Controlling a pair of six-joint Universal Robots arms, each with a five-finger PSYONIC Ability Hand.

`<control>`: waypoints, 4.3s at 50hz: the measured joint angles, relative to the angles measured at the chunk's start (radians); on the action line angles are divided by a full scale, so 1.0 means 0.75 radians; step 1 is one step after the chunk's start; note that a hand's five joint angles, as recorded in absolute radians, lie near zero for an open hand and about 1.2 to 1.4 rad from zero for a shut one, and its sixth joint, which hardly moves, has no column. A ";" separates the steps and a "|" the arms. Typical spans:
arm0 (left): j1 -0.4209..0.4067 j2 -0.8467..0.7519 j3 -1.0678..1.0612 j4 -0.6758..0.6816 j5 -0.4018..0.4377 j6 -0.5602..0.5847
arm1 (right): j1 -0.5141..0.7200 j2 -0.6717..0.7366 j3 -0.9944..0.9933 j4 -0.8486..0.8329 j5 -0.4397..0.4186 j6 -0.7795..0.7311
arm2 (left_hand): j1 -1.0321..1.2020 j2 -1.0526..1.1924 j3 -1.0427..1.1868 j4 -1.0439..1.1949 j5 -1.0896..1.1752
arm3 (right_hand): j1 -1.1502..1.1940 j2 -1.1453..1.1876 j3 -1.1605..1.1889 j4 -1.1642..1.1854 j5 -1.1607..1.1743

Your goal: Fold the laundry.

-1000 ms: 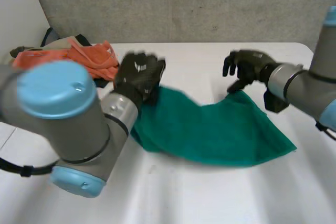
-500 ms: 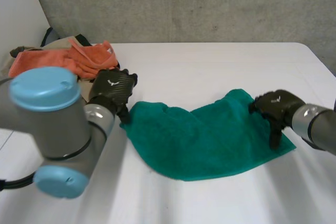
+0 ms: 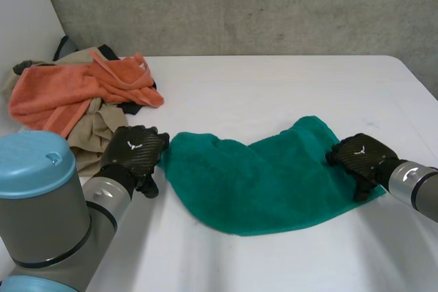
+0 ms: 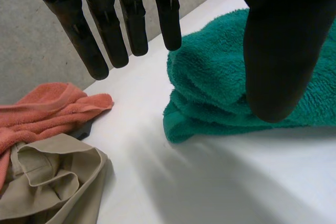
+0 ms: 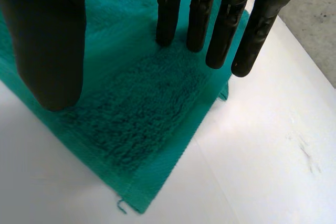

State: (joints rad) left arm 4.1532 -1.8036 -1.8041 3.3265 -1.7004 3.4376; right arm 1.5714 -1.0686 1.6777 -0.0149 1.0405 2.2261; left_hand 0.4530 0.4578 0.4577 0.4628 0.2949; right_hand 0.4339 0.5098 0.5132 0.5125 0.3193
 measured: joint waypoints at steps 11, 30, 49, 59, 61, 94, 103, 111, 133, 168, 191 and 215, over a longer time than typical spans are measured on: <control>-0.007 -0.001 0.003 0.011 -0.001 0.000 | 0.008 0.062 -0.028 -0.049 0.005 0.006 | 0.000 0.000 0.000 0.000 -0.001 | 0.317 0.421 0.407 0.408 0.281; -0.021 0.006 -0.012 -0.007 0.001 -0.001 | 0.018 0.099 -0.117 -0.047 0.027 0.099 | 0.206 0.177 0.176 0.175 0.165 | 0.729 0.885 0.886 0.899 0.892; -0.022 -0.110 -0.078 -0.027 0.208 -0.007 | -0.047 -0.215 -0.156 0.250 0.153 0.301 | 0.234 0.248 0.259 0.244 0.239 | 0.729 0.885 0.886 0.899 0.892; -0.044 -0.357 0.179 0.036 0.229 -0.009 | -0.045 -0.205 -0.124 0.244 0.148 0.299 | 0.047 0.024 0.023 -0.001 -0.012 | 0.729 0.885 0.886 0.899 0.892; -0.059 -0.403 0.245 0.044 0.227 -0.009 | -0.045 -0.204 -0.116 0.242 0.147 0.299 | 0.047 0.018 0.018 -0.008 -0.021 | 0.729 0.885 0.886 0.899 0.892; -0.028 -0.291 0.525 -0.022 0.073 0.018 | -0.091 -0.271 -0.212 0.353 0.361 0.166 | 0.930 0.981 0.968 0.975 0.898 | 0.729 0.885 0.886 0.899 0.892; 0.099 -0.094 0.413 -0.128 0.188 0.020 | -0.072 -0.307 -0.241 0.450 0.477 -0.049 | 0.930 0.985 0.977 0.980 0.898 | 0.729 0.885 0.886 0.900 0.892; 0.176 -0.295 0.615 -0.113 0.211 0.082 | 0.054 -0.158 -0.447 0.354 0.616 -0.063 | 0.930 0.986 0.978 0.980 0.898 | 0.729 0.885 0.886 0.900 0.892; 0.177 -0.247 0.868 0.342 0.135 -0.081 | 0.180 -0.255 -0.655 -0.232 0.739 0.219 | 0.930 0.987 0.979 0.985 0.898 | 0.741 0.887 0.892 0.900 0.897; 0.190 -0.493 0.574 0.086 0.161 -0.216 | 0.226 -0.069 -0.400 0.032 0.713 0.214 | -0.025 0.018 0.024 0.004 -0.005 | 0.741 0.887 0.892 0.900 0.897; -0.014 -0.001 -0.038 0.042 0.179 -0.160 | 0.243 -0.044 -0.328 0.026 0.717 0.266 | 0.296 0.285 0.284 0.283 0.266 | 0.741 0.887 0.892 0.900 0.898; -0.078 -0.430 0.107 0.263 0.164 0.074 | 0.241 -0.044 -0.279 0.010 0.717 0.264 | 0.515 0.499 0.498 0.484 0.466 | 0.741 0.887 0.892 0.900 0.900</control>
State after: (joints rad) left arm 4.0944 -2.1260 -1.7234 3.5238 -1.5773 3.4930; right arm 1.7519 -1.1013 1.4681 -0.0071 1.5785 2.4238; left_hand 0.8392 0.8322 0.8309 0.8256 0.6443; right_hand 0.9898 1.1752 1.1821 1.1878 0.9939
